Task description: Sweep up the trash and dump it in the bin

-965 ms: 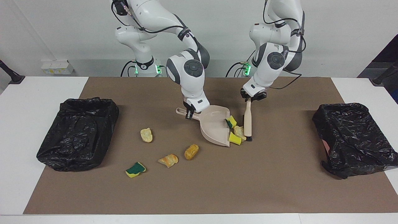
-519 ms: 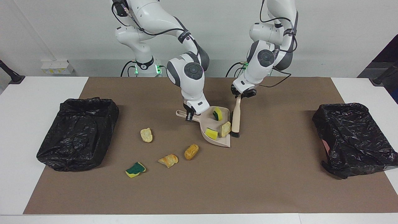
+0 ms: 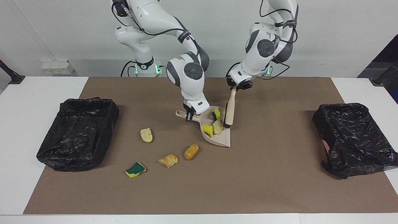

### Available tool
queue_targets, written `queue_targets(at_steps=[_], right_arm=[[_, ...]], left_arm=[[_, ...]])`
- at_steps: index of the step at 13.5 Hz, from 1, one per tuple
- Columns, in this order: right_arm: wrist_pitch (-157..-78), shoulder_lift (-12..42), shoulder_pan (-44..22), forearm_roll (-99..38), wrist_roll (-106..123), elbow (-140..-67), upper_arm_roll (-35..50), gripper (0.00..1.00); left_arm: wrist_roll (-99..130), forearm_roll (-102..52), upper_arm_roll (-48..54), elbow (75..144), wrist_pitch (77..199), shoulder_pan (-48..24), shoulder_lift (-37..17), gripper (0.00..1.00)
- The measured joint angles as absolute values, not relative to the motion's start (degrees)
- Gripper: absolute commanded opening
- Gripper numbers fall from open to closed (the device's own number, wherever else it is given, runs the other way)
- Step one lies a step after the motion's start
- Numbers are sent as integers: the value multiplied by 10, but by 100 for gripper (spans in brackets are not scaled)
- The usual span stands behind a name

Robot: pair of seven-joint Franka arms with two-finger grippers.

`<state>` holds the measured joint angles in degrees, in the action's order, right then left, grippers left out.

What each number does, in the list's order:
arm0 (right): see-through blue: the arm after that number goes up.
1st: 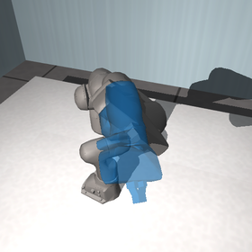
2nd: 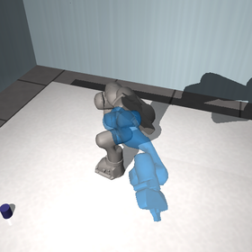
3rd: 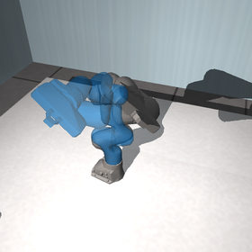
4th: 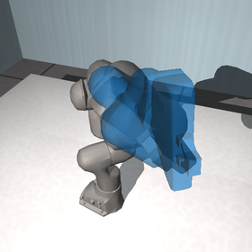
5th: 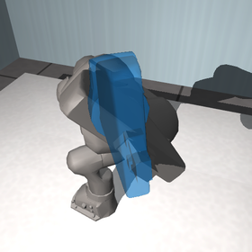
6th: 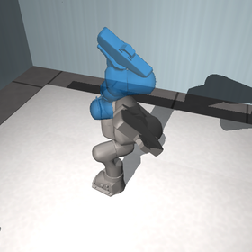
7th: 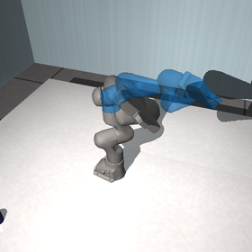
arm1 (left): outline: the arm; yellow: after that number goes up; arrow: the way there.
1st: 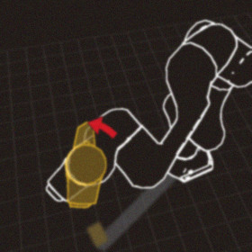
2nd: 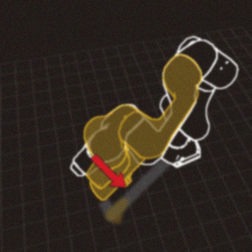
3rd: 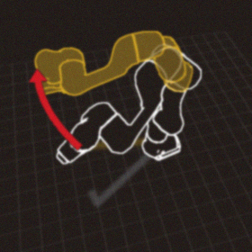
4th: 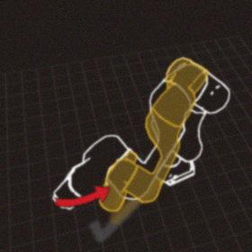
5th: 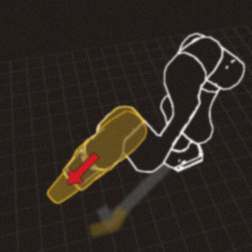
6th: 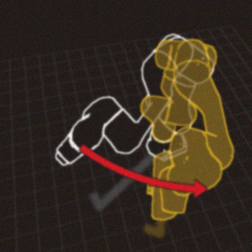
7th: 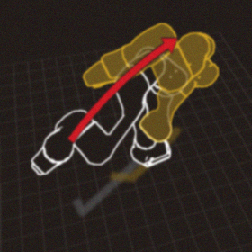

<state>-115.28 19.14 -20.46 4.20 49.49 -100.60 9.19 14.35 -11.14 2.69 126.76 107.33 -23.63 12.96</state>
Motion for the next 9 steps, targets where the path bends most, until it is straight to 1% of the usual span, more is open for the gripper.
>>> queue_targets(at_steps=[3,6,7,9], right_arm=[[-1127,165,-165,38,542,-998,91,0],[-1057,139,-106,14,645,-969,90,0],[-1036,135,-83,6,679,-957,89,0],[-999,133,-38,-1,746,-933,88,0]], left_arm=[[205,-61,27,1244,1052,-217,129,0],[237,-56,27,1240,1044,-197,130,0],[253,-56,31,1240,1044,-201,130,0],[293,-56,38,1242,1046,-237,130,0]])
